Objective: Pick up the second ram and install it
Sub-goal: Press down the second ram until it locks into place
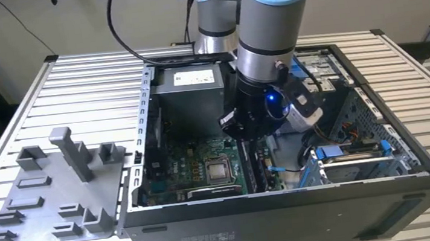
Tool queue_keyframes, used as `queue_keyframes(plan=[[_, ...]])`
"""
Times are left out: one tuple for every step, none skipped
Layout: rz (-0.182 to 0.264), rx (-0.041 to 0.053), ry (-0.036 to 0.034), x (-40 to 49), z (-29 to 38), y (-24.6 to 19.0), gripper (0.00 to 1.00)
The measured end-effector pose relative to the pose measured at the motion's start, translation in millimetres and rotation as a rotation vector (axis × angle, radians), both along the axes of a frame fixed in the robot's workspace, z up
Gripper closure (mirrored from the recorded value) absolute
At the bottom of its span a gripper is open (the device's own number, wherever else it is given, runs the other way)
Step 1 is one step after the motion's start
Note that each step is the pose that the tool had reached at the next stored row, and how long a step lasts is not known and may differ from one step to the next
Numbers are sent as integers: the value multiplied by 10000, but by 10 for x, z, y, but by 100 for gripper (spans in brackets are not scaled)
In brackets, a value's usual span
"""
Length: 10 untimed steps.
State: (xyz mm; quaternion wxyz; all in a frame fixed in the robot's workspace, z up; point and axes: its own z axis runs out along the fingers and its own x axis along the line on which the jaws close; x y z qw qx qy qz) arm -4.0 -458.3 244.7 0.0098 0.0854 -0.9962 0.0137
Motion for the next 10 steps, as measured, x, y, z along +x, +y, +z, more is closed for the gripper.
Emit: queue_keyframes(plan=[[123, -1, -1, -1, 0, 0, 89], [257, 0, -3, -1, 0, 0, 89], [384, 0, -5, -2, 0, 0, 89], [504, 0, -7, -3, 0, 0, 89], [620, 0, -9, -3, 0, 0, 89], [731, 0, -11, -3, 0, 0, 89], [850, -1, -14, -4, 0, 0, 89], [959, -1, -16, -4, 0, 0, 89], [1070, -1, -20, -4, 0, 0, 89], [1189, -1, -24, -5, 0, 0, 89]])
